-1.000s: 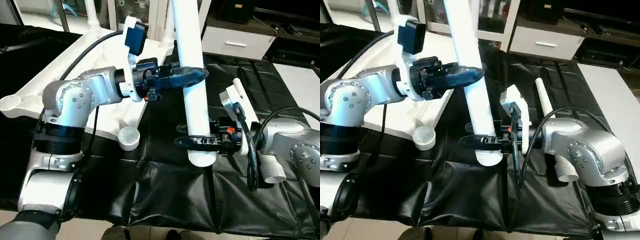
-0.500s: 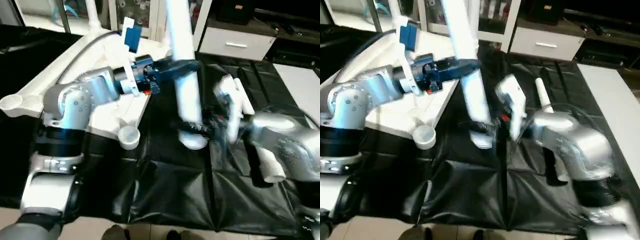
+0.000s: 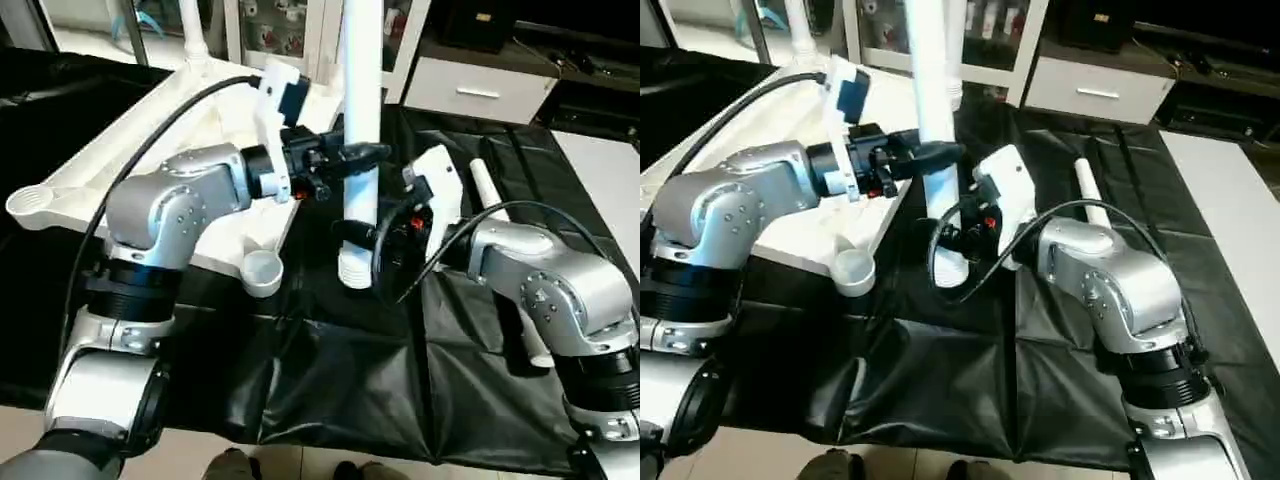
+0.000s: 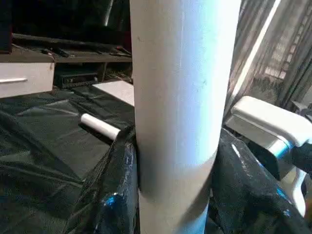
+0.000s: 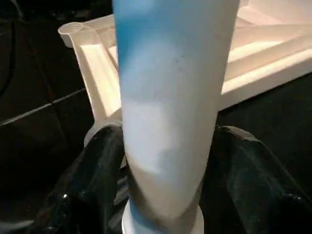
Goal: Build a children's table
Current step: Pick table leg
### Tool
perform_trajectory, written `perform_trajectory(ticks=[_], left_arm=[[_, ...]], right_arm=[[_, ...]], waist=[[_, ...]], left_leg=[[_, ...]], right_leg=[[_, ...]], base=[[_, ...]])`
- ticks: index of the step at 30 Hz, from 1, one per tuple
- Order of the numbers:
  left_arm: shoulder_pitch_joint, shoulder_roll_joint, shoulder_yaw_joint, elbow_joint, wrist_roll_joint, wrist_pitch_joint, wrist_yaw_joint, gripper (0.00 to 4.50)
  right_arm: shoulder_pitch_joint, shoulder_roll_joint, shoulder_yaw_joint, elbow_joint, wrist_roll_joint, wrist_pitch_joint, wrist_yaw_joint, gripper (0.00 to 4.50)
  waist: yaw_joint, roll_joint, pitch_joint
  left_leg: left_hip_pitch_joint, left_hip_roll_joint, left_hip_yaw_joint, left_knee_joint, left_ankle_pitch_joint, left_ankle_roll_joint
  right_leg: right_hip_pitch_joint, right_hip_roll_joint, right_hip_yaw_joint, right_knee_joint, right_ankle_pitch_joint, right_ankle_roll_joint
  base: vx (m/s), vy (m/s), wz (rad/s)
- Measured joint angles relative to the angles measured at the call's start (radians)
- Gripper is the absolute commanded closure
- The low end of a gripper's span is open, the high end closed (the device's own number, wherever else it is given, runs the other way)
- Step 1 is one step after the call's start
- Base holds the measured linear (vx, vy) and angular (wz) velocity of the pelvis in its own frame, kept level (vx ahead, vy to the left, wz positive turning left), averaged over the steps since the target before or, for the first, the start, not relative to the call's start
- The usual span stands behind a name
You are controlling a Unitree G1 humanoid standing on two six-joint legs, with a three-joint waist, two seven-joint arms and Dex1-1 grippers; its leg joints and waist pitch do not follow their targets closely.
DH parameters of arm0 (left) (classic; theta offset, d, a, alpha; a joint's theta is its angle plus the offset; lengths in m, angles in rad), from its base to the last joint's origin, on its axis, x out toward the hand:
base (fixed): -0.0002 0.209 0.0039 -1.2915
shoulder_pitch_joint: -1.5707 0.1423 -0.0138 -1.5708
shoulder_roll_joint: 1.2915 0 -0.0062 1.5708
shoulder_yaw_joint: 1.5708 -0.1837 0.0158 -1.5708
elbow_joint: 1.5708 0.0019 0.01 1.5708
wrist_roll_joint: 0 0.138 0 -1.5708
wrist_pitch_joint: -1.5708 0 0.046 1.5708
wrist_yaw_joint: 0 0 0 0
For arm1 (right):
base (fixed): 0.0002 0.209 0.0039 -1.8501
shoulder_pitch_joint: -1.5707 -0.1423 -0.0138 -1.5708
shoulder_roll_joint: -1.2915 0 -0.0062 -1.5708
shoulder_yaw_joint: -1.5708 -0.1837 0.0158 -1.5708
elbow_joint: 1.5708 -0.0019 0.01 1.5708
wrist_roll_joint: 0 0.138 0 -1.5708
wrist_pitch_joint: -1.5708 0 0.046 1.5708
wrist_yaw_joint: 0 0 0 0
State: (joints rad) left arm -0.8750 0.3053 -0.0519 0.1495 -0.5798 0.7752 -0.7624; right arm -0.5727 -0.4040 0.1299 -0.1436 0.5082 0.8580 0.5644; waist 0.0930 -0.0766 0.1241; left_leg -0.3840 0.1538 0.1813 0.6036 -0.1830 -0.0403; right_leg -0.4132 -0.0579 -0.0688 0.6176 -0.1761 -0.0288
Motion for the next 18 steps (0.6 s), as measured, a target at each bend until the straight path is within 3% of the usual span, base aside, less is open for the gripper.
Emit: perform_trajectory(ticks=[17, 18], left_arm=[[0.0, 0.002, -0.036, 0.0, 0.017, -0.01, -0.069, 2.68], [0.0, 0.003, -0.037, 0.0, 0.017, -0.01, -0.074, 2.68]], right_arm=[[0.0, 0.018, 0.047, 0.073, -0.036, -0.009, 0.032, 1.37], [0.0, 0.018, 0.049, 0.074, -0.036, -0.011, 0.033, 1.54]], waist=[[0.012, 0.002, -0.001], [0.012, 0.002, -0.001]], left_leg=[[0.001, 0.003, 0.0, 0.008, 0.003, -0.004], [0.001, 0.003, 0.0, 0.009, 0.003, -0.004]], right_leg=[[0.0, 0.0, 0.0, 0.011, 0.001, -0.002], [0.0, 0.0, 0.0, 0.012, 0.001, -0.002]], base=[[0.0, 0.0, 0.0], [0.0, 0.0, 0.0]])
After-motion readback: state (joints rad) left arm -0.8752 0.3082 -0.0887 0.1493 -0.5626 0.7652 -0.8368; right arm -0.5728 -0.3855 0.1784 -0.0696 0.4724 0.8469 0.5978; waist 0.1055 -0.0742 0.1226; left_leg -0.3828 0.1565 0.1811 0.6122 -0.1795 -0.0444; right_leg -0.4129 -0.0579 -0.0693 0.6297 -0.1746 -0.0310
